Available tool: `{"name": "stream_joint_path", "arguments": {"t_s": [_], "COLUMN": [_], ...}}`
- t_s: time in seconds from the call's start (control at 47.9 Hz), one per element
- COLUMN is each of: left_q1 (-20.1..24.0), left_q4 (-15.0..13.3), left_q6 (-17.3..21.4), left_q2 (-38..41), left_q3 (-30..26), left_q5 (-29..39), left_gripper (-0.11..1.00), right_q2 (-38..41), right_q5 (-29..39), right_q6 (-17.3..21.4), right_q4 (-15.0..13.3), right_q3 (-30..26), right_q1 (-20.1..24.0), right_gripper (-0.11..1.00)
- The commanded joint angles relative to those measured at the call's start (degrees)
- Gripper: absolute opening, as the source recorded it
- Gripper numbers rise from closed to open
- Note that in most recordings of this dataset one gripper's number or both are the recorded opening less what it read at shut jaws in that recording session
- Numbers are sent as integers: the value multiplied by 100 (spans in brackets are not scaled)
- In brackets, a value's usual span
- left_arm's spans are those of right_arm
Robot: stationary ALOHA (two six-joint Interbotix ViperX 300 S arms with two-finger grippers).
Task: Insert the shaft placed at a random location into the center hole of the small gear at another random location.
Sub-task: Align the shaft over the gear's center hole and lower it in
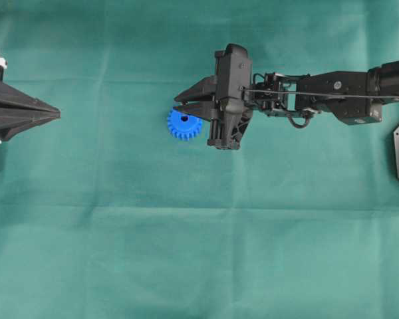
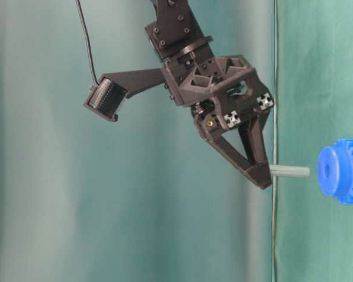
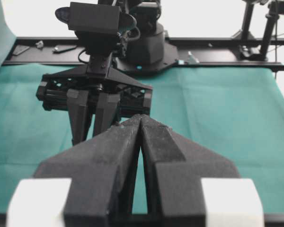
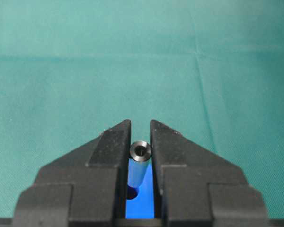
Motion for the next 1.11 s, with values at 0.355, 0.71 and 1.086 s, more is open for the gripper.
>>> {"name": "stream_joint_path", "arguments": {"t_s": [0.355, 0.71, 1.086], "left_q1": [-9, 0, -9], "left_q4": [18, 18, 18], "left_q6": [0, 0, 9], "left_q2": [18, 18, 18], "left_q3": [-141, -141, -132], "left_q5": [-26, -26, -26], "left_gripper": [0, 0, 0], "right_q2": [158, 272, 466], "right_q5": [-9, -18, -79], "right_q6": [53, 53, 53], "right_q4": [-9, -9, -9], "right_q3": [-149, -149, -220], "right_q1": [18, 18, 18], "right_gripper": [14, 14, 14]}}
